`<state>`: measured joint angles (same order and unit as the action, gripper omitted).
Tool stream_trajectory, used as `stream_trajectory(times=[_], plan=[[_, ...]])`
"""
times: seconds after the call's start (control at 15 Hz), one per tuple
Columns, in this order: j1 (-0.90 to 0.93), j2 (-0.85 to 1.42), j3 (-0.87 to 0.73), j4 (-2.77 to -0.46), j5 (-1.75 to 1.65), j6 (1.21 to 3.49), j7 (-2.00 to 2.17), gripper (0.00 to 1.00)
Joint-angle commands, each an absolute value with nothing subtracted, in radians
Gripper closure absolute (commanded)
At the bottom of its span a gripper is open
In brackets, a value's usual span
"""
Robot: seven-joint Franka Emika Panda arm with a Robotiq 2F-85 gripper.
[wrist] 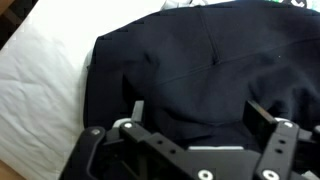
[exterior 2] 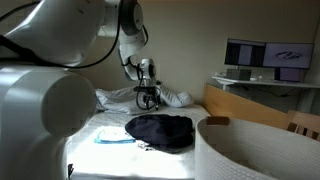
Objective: Put the things on the bed in the laundry hamper
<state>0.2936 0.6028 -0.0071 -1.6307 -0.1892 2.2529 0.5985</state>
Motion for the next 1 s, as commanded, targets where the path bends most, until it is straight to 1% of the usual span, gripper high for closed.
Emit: stream_trajectory(times=[0.0, 0.33, 0.6, 0.93], plan=[[0.299, 0.696, -0.022, -1.525, -0.181, 2.243, 0.603, 0.0], [0.298, 0.862, -0.054, -1.366, -0.181, 2.221, 0.596, 0.0], [0.262, 1.018, -0.045, -1.243, -0.139, 2.177, 0.543, 0.0], [0.228, 1.19, -0.035, -1.096, -0.081, 2.044, 0.475, 0.0]])
